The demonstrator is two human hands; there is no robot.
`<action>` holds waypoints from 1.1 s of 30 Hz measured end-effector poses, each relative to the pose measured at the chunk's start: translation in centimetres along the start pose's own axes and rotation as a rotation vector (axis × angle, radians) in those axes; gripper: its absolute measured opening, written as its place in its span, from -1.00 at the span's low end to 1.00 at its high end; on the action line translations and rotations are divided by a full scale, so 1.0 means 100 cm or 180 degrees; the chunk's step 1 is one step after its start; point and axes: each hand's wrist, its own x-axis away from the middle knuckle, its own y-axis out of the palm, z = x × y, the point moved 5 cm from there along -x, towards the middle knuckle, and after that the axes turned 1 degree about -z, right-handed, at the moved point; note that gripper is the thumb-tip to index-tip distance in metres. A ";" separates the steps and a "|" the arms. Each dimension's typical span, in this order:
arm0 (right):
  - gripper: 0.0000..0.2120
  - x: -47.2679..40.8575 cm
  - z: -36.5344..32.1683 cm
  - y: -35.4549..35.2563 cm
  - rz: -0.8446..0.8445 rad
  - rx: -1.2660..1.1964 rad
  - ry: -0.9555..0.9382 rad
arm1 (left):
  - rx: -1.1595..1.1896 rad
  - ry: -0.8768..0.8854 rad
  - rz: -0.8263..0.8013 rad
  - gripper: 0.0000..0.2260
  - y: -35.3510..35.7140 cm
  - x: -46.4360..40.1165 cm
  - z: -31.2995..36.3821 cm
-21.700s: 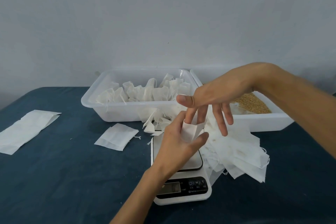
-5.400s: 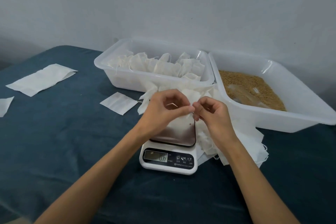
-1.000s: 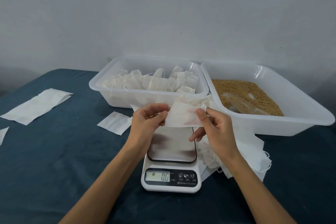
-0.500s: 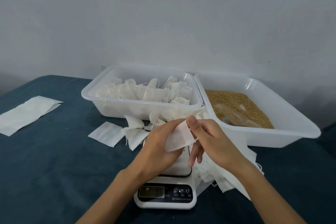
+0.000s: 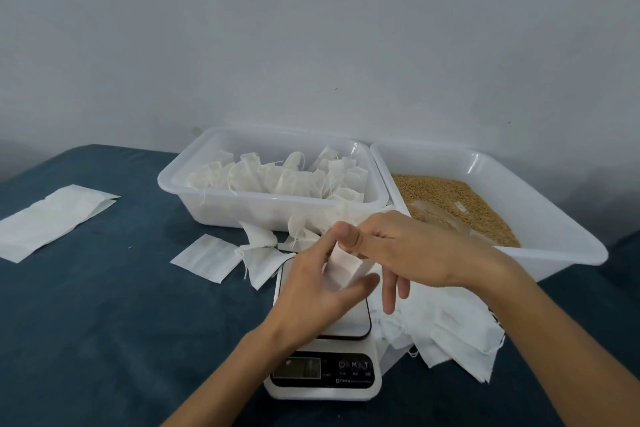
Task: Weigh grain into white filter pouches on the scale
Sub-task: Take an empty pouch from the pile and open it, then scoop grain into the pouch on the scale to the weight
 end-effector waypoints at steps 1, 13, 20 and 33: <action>-0.04 -0.001 -0.002 0.000 -0.0019 0.0055 0.0035 | 0.0141 -0.0071 0.0033 -0.75 0.001 -0.002 -0.001; -0.88 -0.004 0.150 -0.098 0.2297 -0.0205 0.0688 | 0.0800 -0.0482 0.0163 -0.84 -0.002 -0.027 -0.012; -0.59 -0.017 0.250 -0.103 0.1358 0.1096 0.2043 | 0.0858 -0.0537 0.0153 -0.77 -0.010 -0.030 -0.022; -0.90 -0.006 0.285 -0.123 0.1152 0.1454 0.2310 | 0.0923 -0.0525 0.0278 -0.78 -0.017 -0.028 -0.025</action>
